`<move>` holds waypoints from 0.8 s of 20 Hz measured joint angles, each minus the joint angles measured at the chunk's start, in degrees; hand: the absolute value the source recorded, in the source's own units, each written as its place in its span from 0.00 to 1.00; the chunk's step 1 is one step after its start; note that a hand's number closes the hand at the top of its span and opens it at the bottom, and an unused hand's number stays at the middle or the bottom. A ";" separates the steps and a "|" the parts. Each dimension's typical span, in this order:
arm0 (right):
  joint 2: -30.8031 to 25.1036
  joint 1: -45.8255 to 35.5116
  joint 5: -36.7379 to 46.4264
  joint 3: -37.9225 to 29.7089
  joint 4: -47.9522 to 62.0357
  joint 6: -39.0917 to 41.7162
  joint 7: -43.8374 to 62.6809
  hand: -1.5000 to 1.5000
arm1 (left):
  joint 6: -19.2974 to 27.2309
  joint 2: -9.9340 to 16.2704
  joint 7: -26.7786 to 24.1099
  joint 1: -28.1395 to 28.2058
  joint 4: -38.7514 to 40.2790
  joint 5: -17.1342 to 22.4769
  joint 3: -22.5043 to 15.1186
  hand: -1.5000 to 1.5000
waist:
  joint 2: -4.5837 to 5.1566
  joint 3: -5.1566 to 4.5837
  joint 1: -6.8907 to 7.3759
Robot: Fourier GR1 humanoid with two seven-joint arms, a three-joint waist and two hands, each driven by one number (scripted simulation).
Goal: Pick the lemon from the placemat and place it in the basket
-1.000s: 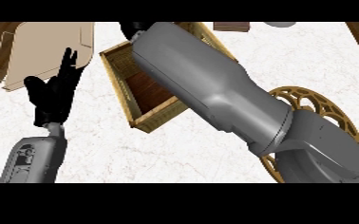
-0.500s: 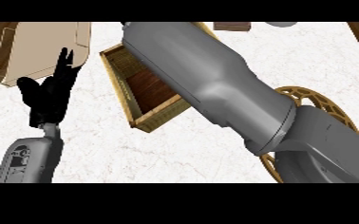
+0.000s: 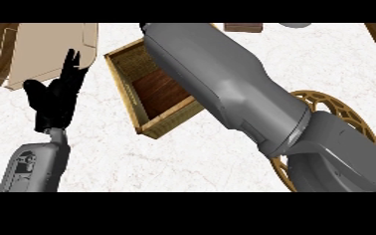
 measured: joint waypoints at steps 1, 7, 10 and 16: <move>0.00 -0.07 -0.14 -0.45 0.97 0.29 -0.87 1.00 | 0.02 0.02 -0.08 -0.14 0.12 -0.05 0.05 0.50 | 0.04 0.00 -0.04; 0.01 1.73 0.41 -0.40 1.44 -0.32 -1.70 1.00 | 0.03 -0.11 0.08 -0.02 -0.26 -0.29 -0.01 0.50 | -0.04 0.06 -0.28; 0.01 1.91 1.08 -0.59 3.22 -0.37 -3.05 1.00 | -0.24 -0.02 -0.22 0.09 -0.37 0.05 0.34 0.50 | -0.02 0.06 -0.31; 0.01 4.11 2.20 0.78 3.53 0.28 -2.71 1.00 | -0.73 -0.31 -0.12 1.05 -1.57 0.10 -0.14 0.50 | 0.11 0.05 0.35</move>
